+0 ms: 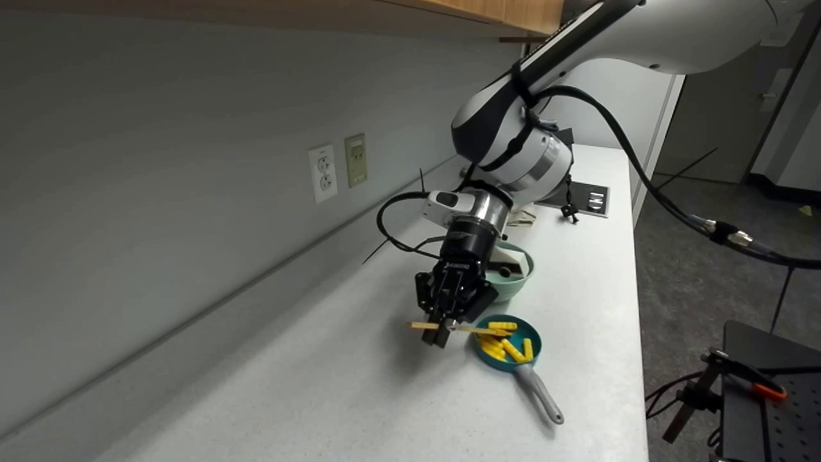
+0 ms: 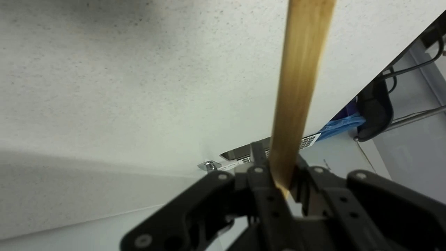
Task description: Use the wooden spatula to stir the yellow objects in the blue pan
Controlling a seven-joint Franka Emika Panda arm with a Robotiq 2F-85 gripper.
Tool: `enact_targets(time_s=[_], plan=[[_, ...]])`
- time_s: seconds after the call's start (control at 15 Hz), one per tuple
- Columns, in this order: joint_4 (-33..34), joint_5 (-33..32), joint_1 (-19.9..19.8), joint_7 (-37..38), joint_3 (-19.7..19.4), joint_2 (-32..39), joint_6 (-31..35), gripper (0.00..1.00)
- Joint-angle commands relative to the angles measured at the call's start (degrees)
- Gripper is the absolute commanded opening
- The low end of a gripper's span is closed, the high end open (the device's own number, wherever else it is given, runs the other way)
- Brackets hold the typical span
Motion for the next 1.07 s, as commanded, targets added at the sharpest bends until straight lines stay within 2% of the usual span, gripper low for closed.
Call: enact_targets(time_s=[0.0,0.4,1.0], plan=[[0.29,5.56,0.16,-0.86,-0.11,-0.81,-0.03,0.04],[0.25,10.74,0.87,-1.34,-0.86,-1.31,-0.06,0.04],[0.95,13.28,0.82,-1.53,-1.7,0.06,-1.2,0.04]])
